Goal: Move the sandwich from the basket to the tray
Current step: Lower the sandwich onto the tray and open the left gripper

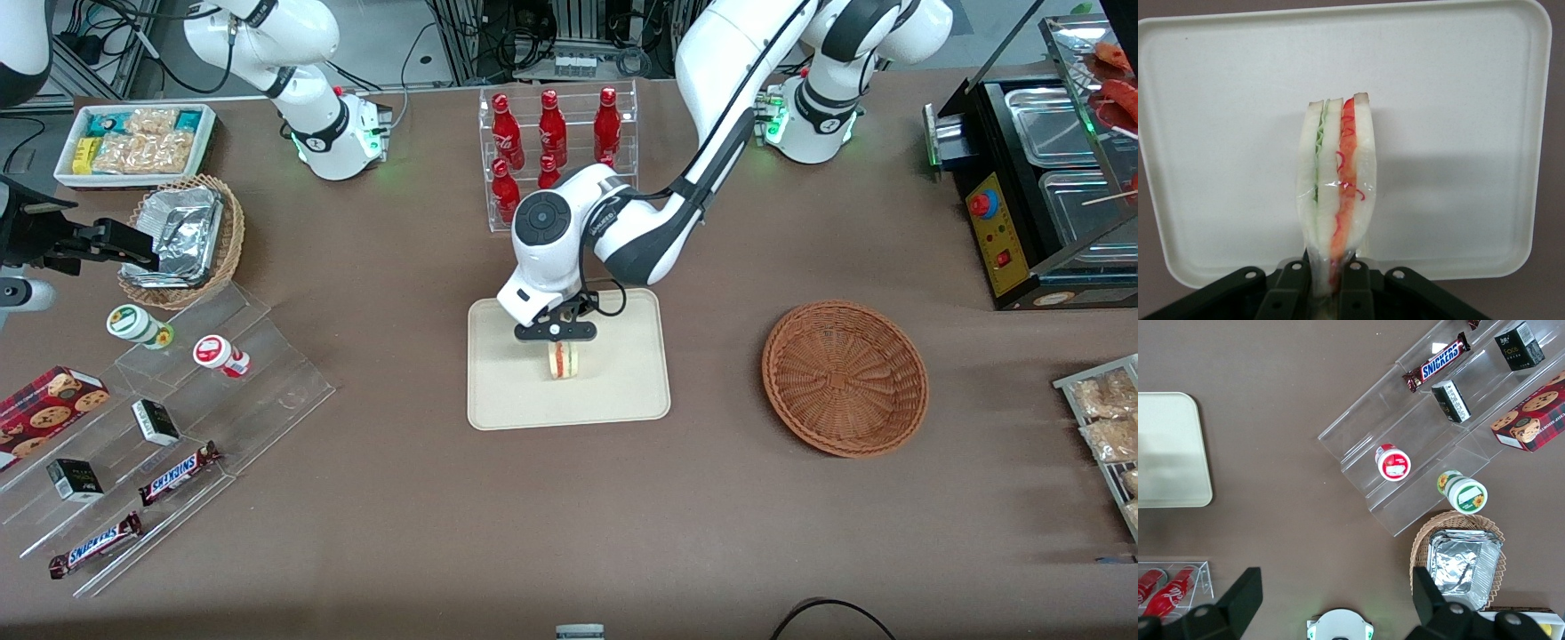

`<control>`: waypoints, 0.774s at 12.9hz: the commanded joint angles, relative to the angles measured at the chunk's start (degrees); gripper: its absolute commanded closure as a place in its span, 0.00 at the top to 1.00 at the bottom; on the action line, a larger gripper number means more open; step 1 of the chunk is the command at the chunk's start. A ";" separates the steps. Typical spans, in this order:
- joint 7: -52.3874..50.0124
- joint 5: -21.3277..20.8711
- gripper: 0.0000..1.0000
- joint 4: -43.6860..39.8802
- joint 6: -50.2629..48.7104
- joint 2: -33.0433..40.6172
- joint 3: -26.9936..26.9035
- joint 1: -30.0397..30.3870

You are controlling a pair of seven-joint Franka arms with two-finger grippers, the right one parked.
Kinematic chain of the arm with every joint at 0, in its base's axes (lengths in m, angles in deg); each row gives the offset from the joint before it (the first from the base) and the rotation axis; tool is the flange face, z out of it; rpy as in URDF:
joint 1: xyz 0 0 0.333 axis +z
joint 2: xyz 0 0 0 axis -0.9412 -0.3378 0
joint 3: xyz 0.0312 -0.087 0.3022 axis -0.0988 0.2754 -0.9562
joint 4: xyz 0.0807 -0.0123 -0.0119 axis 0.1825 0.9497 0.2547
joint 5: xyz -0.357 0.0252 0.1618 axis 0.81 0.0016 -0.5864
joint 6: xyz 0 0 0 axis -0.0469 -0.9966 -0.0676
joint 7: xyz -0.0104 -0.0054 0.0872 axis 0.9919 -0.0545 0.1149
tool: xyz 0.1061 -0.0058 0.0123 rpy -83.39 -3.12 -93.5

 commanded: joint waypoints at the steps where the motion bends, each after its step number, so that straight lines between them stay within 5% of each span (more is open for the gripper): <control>1: -0.72 -0.21 0.00 -1.65 2.05 -2.20 -0.84 -1.03; 10: -0.63 -1.52 0.00 -2.44 3.19 -4.57 -1.02 -1.03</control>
